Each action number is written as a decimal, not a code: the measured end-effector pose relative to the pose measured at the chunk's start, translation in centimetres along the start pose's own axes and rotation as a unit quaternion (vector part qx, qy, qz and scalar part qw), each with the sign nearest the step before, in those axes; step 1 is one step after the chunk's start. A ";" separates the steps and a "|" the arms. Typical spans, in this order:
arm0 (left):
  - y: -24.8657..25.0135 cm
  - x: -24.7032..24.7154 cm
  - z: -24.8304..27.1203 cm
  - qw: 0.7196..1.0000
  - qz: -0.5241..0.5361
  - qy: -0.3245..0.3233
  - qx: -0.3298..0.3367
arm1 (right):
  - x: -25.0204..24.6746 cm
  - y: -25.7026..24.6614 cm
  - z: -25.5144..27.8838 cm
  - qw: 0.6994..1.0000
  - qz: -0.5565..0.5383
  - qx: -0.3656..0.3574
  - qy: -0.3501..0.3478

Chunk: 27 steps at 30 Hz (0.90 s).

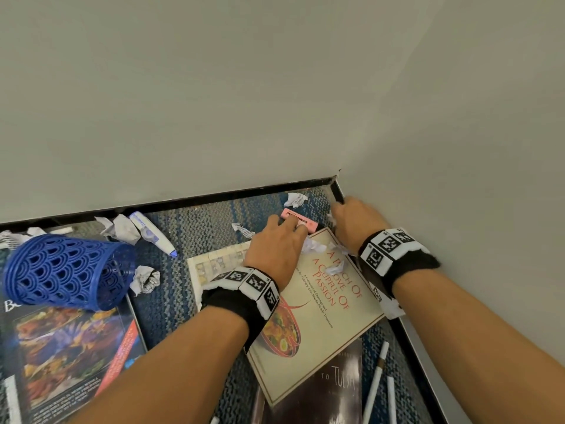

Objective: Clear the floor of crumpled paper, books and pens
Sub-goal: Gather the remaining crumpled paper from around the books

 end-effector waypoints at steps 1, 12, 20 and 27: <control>-0.1 -0.1 0.0 1.000 0.005 0.002 -0.003 | -0.8 0.3 0.4 0.998 -0.038 0.032 0.032; -0.1 -1.5 -0.9 0.999 0.028 -0.006 -0.031 | 4.2 0.5 7.9 0.943 -0.315 0.109 0.000; -1.1 -1.4 0.5 0.997 0.049 -0.022 -0.055 | 6.1 0.1 8.3 0.912 -0.350 0.209 0.033; -3.3 -1.6 1.8 0.985 0.080 -0.072 -0.132 | 2.8 0.7 7.8 0.947 -0.246 0.163 0.128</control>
Point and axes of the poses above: each hand's wrist, its own z-axis away from the middle knuckle, its own x-axis out of the palm, y = z × x, the point moved 3 cm from there along -z, towards the middle knuckle, and after that the axes turned 9 degrees about x, right-handed, at the moved point
